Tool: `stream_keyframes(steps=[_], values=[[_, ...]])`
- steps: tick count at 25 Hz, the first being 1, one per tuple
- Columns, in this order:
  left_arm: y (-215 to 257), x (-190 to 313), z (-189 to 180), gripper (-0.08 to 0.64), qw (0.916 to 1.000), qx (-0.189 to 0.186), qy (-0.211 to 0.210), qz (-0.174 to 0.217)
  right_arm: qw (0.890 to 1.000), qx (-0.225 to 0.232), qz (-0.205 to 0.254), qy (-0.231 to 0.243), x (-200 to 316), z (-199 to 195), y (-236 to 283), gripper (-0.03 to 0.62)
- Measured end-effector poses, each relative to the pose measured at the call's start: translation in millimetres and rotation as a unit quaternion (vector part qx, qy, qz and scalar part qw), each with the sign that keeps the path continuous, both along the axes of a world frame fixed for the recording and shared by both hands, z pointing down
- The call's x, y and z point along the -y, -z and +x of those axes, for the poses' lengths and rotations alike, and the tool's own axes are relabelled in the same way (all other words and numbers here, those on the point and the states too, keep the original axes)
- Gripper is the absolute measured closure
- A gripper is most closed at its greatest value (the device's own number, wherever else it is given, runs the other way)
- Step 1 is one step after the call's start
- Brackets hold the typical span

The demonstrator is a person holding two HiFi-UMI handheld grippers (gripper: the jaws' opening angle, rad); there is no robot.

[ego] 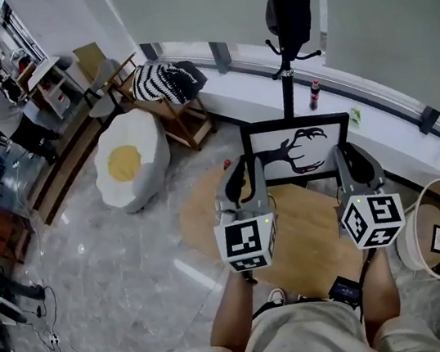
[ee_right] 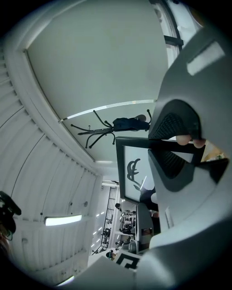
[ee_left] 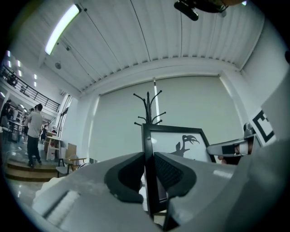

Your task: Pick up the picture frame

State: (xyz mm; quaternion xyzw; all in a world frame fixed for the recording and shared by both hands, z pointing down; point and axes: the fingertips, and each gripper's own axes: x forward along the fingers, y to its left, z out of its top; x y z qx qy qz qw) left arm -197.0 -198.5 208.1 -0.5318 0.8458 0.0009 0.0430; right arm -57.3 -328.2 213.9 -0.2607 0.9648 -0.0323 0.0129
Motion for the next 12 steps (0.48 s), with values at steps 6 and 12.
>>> stream_keyframes(steps=[6,12], values=[[36,-20,12,0.480,0.9981,0.041,0.001,0.045,0.999,0.028,0.034,0.002,-17,8,32,0.522],[59,-36,22,0.480,0.9953,0.054,-0.001,0.080,0.996,0.047,0.077,-0.007,-33,19,60,0.520]])
